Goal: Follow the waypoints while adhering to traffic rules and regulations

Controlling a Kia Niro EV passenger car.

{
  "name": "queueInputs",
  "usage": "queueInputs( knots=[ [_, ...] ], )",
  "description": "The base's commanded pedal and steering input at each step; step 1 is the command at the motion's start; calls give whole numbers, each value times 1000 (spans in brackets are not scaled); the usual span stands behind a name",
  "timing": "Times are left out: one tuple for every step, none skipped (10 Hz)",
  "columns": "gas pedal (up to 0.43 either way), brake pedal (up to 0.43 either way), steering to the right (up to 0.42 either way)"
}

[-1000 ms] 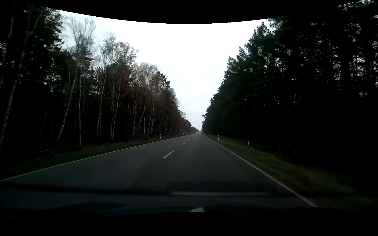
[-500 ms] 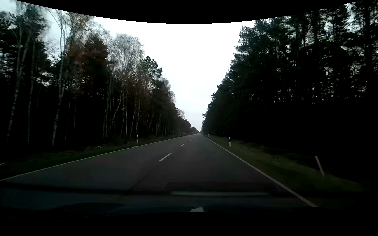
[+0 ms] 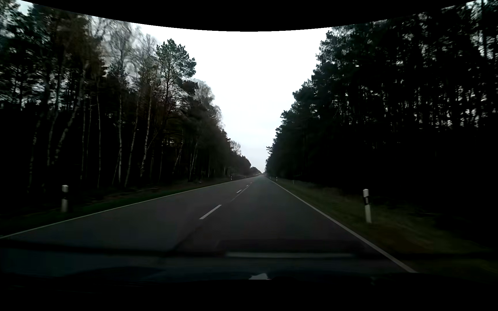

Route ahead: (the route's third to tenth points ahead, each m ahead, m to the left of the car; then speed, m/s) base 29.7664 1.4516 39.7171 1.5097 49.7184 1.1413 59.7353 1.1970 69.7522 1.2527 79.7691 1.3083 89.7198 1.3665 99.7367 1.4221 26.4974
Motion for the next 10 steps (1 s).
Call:
queueInputs(
  knots=[
    [358, 0, 2],
    [358, 0, 2],
    [358, 0, 2],
    [358, 0, 1],
    [358, 0, 1],
    [358, 0, 1],
    [358, 0, 1],
    [358, 0, 1],
    [358, 0, 1],
    [358, 0, 1]
  ],
)
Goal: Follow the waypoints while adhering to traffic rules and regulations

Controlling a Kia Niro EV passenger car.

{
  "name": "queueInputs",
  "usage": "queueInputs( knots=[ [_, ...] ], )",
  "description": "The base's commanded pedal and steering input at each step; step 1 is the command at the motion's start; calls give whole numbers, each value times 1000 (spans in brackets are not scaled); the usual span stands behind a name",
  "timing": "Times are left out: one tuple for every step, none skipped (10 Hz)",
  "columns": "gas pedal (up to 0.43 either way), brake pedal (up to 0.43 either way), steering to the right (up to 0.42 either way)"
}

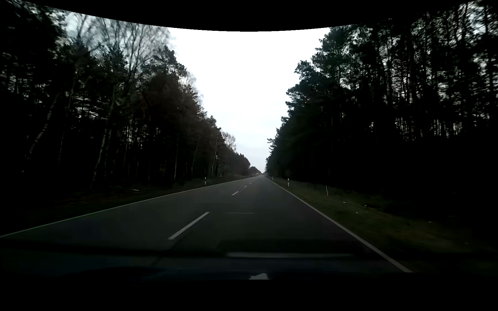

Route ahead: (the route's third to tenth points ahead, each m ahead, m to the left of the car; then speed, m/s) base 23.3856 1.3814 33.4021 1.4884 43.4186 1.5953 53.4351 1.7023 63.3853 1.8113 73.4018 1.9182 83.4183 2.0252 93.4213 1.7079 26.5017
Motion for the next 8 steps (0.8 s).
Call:
queueInputs(
  knots=[
    [358, 0, 1],
    [358, 0, 1],
    [358, 0, 1],
    [358, 0, 1],
    [358, 0, 1],
    [358, 0, 1],
    [358, 0, 1],
    [358, 0, 1]
  ],
)
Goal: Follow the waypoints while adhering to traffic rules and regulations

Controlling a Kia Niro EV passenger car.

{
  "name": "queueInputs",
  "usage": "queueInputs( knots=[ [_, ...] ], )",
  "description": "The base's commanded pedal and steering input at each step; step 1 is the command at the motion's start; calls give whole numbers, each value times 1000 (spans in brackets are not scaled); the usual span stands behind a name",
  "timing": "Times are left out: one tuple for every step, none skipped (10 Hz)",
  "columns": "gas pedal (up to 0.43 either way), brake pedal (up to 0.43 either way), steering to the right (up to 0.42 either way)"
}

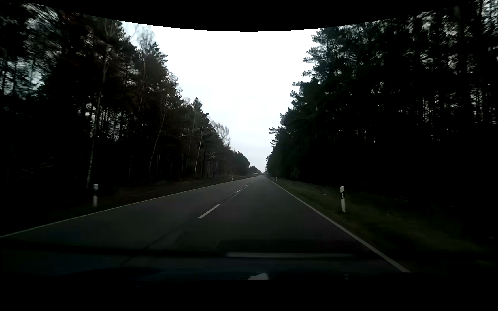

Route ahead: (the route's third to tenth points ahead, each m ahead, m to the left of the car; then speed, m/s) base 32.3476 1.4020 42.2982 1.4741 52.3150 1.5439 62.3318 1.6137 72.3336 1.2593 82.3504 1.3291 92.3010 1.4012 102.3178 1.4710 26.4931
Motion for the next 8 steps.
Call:
queueInputs(
  knots=[
    [358, 0, 1],
    [358, 0, 1],
    [358, 0, 1],
    [358, 0, 1],
    [358, 0, 0],
    [358, 0, 0],
    [358, 0, 0],
    [358, 0, 0]
  ],
)
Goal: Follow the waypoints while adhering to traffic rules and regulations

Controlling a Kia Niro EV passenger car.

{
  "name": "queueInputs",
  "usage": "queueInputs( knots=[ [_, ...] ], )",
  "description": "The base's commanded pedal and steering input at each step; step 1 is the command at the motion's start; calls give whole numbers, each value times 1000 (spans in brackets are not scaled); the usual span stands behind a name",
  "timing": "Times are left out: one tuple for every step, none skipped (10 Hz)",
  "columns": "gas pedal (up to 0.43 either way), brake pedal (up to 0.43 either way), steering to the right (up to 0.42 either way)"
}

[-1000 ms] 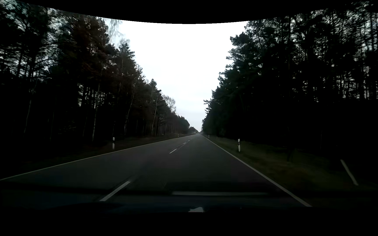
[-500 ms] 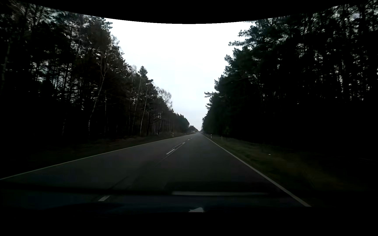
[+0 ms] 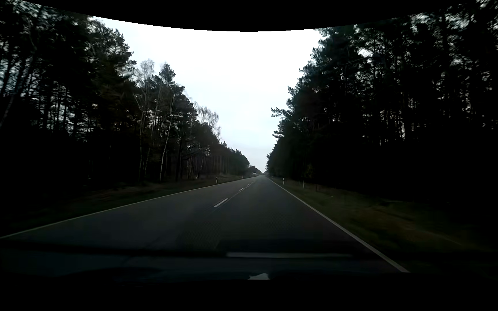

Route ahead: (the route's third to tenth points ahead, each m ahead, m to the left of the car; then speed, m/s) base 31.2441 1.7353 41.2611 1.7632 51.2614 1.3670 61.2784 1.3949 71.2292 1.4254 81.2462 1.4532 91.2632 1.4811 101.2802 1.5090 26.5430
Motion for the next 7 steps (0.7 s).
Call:
queueInputs(
  knots=[
    [358, 0, 0],
    [358, 0, 0],
    [358, 0, 1],
    [358, 0, 1],
    [358, 0, 1],
    [358, 0, 1],
    [358, 0, 1]
  ],
)
